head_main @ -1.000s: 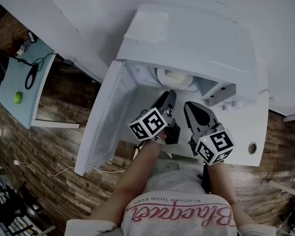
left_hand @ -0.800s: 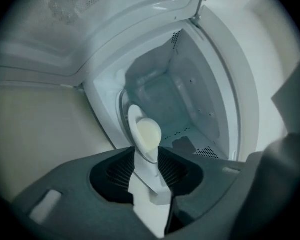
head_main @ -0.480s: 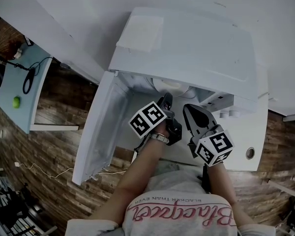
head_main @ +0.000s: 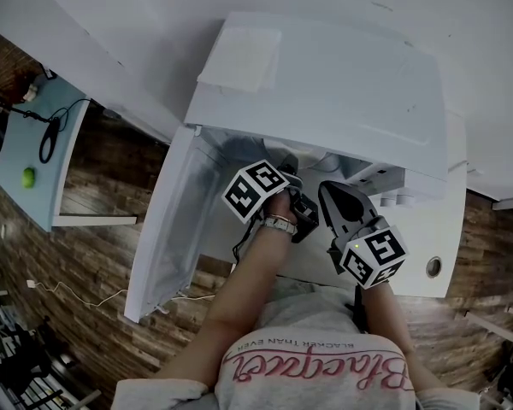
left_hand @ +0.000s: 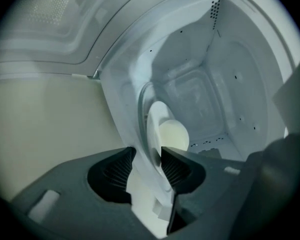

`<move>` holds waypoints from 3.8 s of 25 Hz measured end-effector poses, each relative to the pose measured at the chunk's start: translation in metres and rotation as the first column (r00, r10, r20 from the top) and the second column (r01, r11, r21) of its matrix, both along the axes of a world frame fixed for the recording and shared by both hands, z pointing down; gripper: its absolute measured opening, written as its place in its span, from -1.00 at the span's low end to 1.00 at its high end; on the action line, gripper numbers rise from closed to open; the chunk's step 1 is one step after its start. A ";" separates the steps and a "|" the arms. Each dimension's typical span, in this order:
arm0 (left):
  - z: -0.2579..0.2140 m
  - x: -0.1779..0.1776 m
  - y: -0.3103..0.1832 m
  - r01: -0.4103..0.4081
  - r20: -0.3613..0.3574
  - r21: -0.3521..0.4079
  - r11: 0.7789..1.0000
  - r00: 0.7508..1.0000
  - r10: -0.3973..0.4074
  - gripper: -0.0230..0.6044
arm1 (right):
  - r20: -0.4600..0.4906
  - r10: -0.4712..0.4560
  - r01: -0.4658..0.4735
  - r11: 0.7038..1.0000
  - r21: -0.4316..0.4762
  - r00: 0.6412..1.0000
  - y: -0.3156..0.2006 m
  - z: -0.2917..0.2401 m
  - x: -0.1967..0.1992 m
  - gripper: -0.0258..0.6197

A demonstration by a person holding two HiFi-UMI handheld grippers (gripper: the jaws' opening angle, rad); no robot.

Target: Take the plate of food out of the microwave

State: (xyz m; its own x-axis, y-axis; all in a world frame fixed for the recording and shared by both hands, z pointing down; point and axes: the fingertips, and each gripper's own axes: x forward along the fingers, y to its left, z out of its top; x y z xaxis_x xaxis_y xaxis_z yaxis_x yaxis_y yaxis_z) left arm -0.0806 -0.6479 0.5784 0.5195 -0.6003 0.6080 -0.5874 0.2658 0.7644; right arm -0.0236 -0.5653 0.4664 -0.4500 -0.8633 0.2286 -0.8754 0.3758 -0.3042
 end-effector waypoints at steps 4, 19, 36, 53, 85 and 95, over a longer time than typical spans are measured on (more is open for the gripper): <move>-0.004 -0.009 0.005 0.001 0.038 -0.023 1.000 0.999 0.000 -0.43 | -0.012 -0.016 0.016 1.000 0.000 1.000 0.003 -0.001 -0.003 -0.90; -0.012 -0.015 0.004 0.034 -0.149 -0.069 0.997 0.988 -0.044 -0.79 | -0.041 -0.029 0.030 1.000 0.010 0.999 0.010 -0.003 -0.009 -0.90; -0.034 -0.013 0.021 0.113 -0.437 0.229 0.967 0.900 -0.002 -0.88 | -0.086 -0.032 0.035 0.999 0.029 0.996 0.027 -0.005 -0.018 -0.90; -0.047 -0.022 0.047 0.107 -0.478 0.268 0.957 0.878 0.036 -0.87 | -0.079 0.001 0.004 0.998 0.064 0.997 0.047 -0.013 -0.025 -0.90; -0.062 -0.061 0.134 0.124 -0.542 0.283 0.951 0.839 0.052 -0.87 | -0.161 0.003 0.018 0.992 0.127 0.987 0.095 -0.028 -0.054 -0.91; -0.069 -0.070 0.141 0.157 -0.558 0.285 0.945 0.830 0.030 -0.87 | -0.144 -0.007 0.027 0.990 0.137 0.990 0.104 -0.035 -0.058 -0.91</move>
